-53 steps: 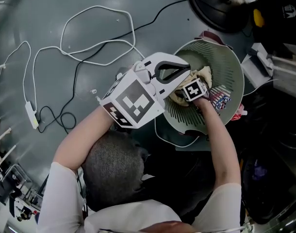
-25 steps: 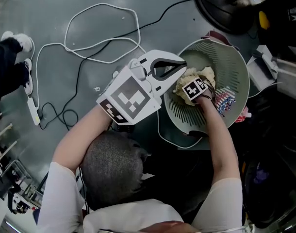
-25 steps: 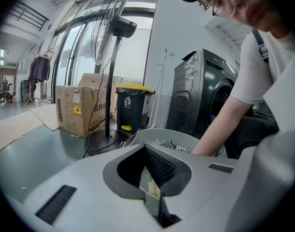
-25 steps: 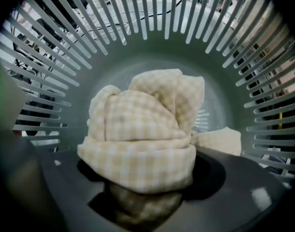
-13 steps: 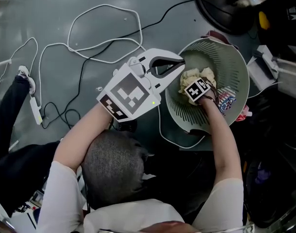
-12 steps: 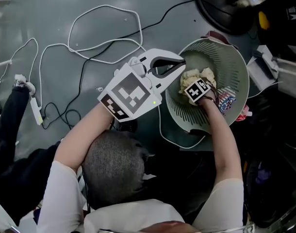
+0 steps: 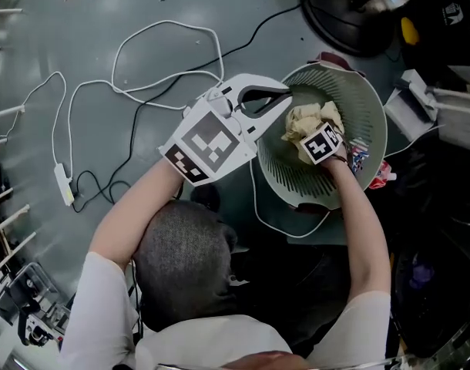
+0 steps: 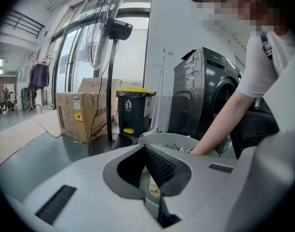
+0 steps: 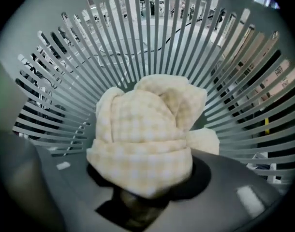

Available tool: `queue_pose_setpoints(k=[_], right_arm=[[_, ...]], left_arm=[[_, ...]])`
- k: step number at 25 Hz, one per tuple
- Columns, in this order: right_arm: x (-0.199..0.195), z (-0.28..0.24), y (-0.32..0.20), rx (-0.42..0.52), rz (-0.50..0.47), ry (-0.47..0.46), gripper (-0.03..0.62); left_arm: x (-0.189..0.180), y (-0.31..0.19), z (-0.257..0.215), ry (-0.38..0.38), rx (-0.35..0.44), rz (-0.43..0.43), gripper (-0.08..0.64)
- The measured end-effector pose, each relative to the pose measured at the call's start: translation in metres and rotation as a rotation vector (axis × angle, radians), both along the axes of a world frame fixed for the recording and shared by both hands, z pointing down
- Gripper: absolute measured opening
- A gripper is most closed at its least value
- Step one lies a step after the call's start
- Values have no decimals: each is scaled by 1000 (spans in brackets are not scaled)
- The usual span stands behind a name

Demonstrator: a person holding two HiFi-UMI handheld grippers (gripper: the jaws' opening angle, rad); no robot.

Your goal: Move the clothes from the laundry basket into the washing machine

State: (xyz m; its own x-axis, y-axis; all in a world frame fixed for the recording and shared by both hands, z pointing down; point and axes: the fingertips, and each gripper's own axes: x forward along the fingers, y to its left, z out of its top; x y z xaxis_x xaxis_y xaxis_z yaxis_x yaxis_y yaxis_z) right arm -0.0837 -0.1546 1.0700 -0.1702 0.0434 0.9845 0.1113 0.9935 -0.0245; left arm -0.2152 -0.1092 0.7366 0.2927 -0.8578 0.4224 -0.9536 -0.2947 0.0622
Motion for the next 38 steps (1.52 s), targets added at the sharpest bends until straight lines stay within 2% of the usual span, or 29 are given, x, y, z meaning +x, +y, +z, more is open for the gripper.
queue_pose_setpoints(k=[3, 9, 18, 23, 27, 31, 35, 38], right_arm=[[-12, -29, -3, 8, -8, -79, 255], [-20, -96, 0, 21, -93, -194, 255], [1, -174, 8, 45, -144, -314, 256], [6, -208, -2, 71, -103, -379, 256], [18, -237, -15, 105, -66, -427, 256], [32, -269, -30, 118, 14, -493, 256], [43, -302, -38, 118, 139, -588, 256], [54, -322, -45, 167, 170, -622, 256]], left_arm=[[1, -5, -5, -10, 3, 6, 6], [6, -19, -13, -4, 19, -2, 6], [20, -45, -23, 9, 37, -25, 6], [21, -58, -38, 10, 59, -43, 6], [34, -67, -48, -5, 78, -13, 6], [45, -78, -68, -15, 126, -12, 6], [72, -90, -89, -1, 175, 55, 6], [88, -94, -97, -27, 184, 112, 6]])
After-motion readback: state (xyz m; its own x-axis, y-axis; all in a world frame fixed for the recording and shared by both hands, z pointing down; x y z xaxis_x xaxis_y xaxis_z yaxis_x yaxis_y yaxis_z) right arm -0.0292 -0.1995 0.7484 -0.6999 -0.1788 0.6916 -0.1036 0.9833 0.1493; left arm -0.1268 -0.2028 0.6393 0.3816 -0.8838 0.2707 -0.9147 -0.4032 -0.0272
